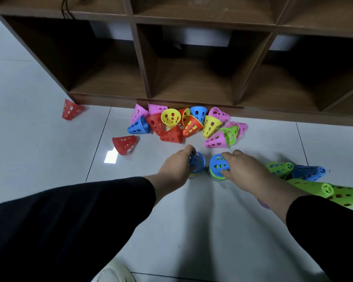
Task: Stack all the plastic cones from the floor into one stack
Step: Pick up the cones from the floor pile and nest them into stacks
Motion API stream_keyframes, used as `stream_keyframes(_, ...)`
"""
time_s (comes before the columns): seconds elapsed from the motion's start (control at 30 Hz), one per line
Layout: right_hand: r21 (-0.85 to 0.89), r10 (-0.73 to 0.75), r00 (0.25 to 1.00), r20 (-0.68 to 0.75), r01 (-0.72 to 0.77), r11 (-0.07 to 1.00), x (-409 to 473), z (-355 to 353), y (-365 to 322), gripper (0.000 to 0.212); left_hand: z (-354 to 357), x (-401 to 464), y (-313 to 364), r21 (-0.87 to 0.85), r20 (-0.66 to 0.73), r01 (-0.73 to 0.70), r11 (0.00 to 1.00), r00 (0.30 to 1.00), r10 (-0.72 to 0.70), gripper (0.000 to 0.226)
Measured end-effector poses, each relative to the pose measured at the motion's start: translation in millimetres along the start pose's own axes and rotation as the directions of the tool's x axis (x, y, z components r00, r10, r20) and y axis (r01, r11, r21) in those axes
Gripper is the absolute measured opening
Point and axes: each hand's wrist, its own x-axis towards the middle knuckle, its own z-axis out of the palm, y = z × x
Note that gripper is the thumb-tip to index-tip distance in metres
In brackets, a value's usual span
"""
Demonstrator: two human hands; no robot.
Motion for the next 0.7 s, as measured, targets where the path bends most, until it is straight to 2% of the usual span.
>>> stream_keyframes(0.17, -0.07, 0.019, 0.997, -0.079, -0.024, 0.997, 7, 19, 4, 0.058, 16, 13, -11, 0.086, 0.101, -0.016, 0.996, 0.995, 0.007, 0.052)
stream_keyframes(0.23, -0.016, 0.003, 0.995, -0.104, -0.005, 1.0, 10, 21, 3, 0.063, 17, 15, -12, 0.086, 0.13, -0.006, 0.996, 0.992, -0.005, 0.063)
stream_keyframes(0.3, 0.137, -0.014, 0.98, -0.197, 0.042, 0.99, 16, 13, 1, 0.059, 8, 13, -17, 0.109, 0.033, -0.034, 0.993, 0.999, 0.031, 0.067)
stream_keyframes(0.33, 0.187, -0.031, 0.966, -0.258, 0.081, 0.979, 21, 8, 1, 0.054, -2, 13, -25, 0.169, -0.056, -0.066, 0.983, 0.995, 0.077, 0.064)
stream_keyframes(0.4, 0.158, -0.097, 0.947, -0.307, 0.151, 0.976, 37, -4, 5, 0.046, -26, 13, -55, 0.385, -0.19, -0.124, 0.915, 0.959, 0.21, 0.049)
stream_keyframes(0.47, 0.11, -0.161, 0.951, -0.265, 0.196, 0.974, 57, -10, 9, 0.045, -53, 14, -97, 0.564, -0.251, -0.094, 0.821, 0.927, 0.279, 0.04)
stream_keyframes(0.5, 0.094, -0.183, 0.957, -0.224, 0.208, 0.974, 69, -12, 12, 0.047, -67, 15, -117, 0.607, -0.277, -0.044, 0.794, 0.924, 0.263, 0.046)
stream_keyframes(0.6, 0.009, -0.207, 0.977, -0.048, 0.207, 0.978, 102, -13, 15, 0.059, -92, 12, -162, 0.662, -0.304, 0.132, 0.738, 0.947, 0.103, 0.068)
stream_keyframes(0.7, -0.111, -0.181, 0.982, 0.056, 0.187, 0.976, 118, -9, 15, 0.069, -96, 10, -185, 0.706, -0.207, 0.186, 0.684, 0.977, -0.052, 0.075)
